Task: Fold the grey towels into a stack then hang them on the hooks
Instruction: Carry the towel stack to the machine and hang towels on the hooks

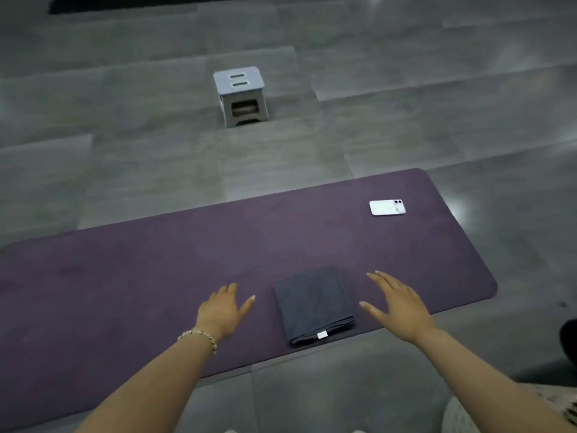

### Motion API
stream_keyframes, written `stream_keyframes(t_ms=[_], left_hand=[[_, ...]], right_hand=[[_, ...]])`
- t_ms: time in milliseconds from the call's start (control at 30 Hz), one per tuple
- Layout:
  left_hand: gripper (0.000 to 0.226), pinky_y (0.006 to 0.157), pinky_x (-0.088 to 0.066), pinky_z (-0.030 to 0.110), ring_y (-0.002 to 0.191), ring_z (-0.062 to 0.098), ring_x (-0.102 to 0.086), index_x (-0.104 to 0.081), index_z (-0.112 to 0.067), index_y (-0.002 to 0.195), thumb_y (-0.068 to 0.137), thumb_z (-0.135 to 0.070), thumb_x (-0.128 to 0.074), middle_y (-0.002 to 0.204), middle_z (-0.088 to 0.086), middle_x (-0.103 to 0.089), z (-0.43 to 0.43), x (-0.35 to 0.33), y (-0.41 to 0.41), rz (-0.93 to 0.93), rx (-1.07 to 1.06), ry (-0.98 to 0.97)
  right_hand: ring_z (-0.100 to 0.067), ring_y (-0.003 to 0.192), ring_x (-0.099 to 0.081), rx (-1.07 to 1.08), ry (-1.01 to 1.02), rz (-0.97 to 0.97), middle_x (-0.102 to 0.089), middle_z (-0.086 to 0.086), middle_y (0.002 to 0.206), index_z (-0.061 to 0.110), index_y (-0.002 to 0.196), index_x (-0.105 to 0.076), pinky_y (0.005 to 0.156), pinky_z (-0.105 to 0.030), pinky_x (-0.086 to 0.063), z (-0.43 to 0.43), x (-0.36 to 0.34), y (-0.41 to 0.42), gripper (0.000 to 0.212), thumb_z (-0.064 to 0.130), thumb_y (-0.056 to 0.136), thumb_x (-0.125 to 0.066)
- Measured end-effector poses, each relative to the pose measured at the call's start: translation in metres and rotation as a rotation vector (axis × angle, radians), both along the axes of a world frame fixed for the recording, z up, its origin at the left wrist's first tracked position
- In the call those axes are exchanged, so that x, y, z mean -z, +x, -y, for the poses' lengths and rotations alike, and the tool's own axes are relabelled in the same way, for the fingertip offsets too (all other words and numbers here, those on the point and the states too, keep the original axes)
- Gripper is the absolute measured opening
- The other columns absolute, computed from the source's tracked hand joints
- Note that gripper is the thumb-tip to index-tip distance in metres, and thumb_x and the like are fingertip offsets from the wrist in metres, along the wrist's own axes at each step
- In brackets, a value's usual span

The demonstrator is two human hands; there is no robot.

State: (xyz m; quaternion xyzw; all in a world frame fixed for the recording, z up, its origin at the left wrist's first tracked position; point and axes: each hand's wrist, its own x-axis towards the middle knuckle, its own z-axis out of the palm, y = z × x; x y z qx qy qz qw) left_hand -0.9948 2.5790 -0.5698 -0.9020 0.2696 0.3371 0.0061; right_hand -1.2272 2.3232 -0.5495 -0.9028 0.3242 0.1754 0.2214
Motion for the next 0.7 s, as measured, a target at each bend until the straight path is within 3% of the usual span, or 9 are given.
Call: stream_keyframes(t_ms=[67,167,300,367,400,467,533,600,700], left_hand=[[0.065,0.098,-0.043,0.037,0.128,0.021,-0.044,-0.028,-0.02,0.144,0.094,-0.06,-0.033,0.144,0.001,-0.039,0.01,0.063,-0.008,-0.073,-0.057,-0.009],[0.072,0.105,-0.038,0.037,0.134,0.021,-0.04,-0.022,-0.017,0.147,0.092,-0.06,-0.04,0.151,0.003,-0.031,0.03,0.154,-0.018,-0.192,-0.13,-0.07],[0.095,0.117,-0.019,0.034,0.145,0.02,-0.017,-0.006,-0.009,0.151,0.086,-0.06,-0.053,0.159,0.005,-0.012,0.06,0.246,-0.029,-0.338,-0.249,-0.15],[0.11,0.118,-0.018,0.036,0.146,0.021,-0.017,-0.006,-0.009,0.152,0.076,-0.066,-0.061,0.158,0.003,-0.015,0.074,0.289,-0.032,-0.421,-0.344,-0.187],[0.117,0.117,-0.024,0.037,0.143,0.02,-0.025,-0.014,-0.009,0.15,0.067,-0.072,-0.066,0.155,0.001,-0.024,0.08,0.307,-0.033,-0.464,-0.406,-0.233],[0.118,0.109,-0.039,0.036,0.128,0.015,-0.046,-0.033,-0.01,0.137,0.049,-0.076,-0.074,0.142,-0.002,-0.045,0.087,0.351,-0.031,-0.493,-0.542,-0.331],[0.113,0.105,-0.044,0.037,0.12,0.017,-0.052,-0.039,-0.009,0.128,0.044,-0.074,-0.078,0.131,-0.001,-0.051,0.092,0.372,-0.031,-0.477,-0.622,-0.386],[0.108,0.104,-0.043,0.041,0.121,0.025,-0.05,-0.035,-0.007,0.127,0.05,-0.068,-0.08,0.131,0.005,-0.047,0.1,0.365,-0.035,-0.432,-0.687,-0.383],[0.093,0.1,-0.046,0.039,0.117,0.029,-0.053,-0.033,0.0,0.128,0.066,-0.052,-0.08,0.124,0.008,-0.05,0.108,0.364,-0.033,-0.458,-0.876,-0.414]], right_hand=[[-0.013,0.143,-0.022,0.103,0.072,0.024,-0.021,0.008,0.157,0.029,0.148,-0.023,0.116,-0.037,-0.024,0.006,0.064,-0.005,0.076,0.063,0.085,-0.048],[-0.012,0.144,-0.02,0.251,0.186,0.052,-0.018,0.009,0.157,0.03,0.149,-0.021,0.115,-0.039,-0.027,0.017,0.149,-0.003,0.086,0.067,0.079,-0.053],[-0.013,0.146,-0.013,0.243,0.244,0.053,-0.007,0.012,0.159,0.033,0.151,-0.013,0.116,-0.04,-0.023,0.034,0.239,0.009,0.095,0.072,0.074,-0.054],[-0.014,0.147,-0.01,0.254,0.309,0.049,-0.002,0.012,0.159,0.033,0.151,-0.007,0.117,-0.042,-0.021,0.04,0.276,0.015,0.099,0.07,0.074,-0.058],[-0.016,0.147,-0.01,0.285,0.366,0.06,-0.001,0.011,0.159,0.031,0.152,-0.005,0.117,-0.042,-0.021,0.043,0.294,0.017,0.104,0.069,0.073,-0.061],[-0.019,0.145,-0.018,0.389,0.503,0.076,-0.01,0.006,0.159,0.026,0.153,-0.004,0.117,-0.042,-0.024,0.049,0.324,0.022,0.119,0.072,0.063,-0.067],[-0.02,0.136,-0.036,0.506,0.633,0.104,-0.028,0.001,0.152,0.02,0.152,-0.009,0.112,-0.04,-0.034,0.05,0.35,0.023,0.127,0.071,0.055,-0.074],[-0.02,0.121,-0.05,0.605,0.685,0.165,-0.043,-0.002,0.138,0.012,0.145,-0.024,0.103,-0.037,-0.045,0.049,0.368,0.025,0.115,0.061,0.057,-0.079],[-0.022,0.109,-0.057,0.711,0.665,0.183,-0.051,-0.005,0.124,0.01,0.126,-0.038,0.094,-0.038,-0.051,0.048,0.383,0.029,0.098,0.061,0.054,-0.082]])
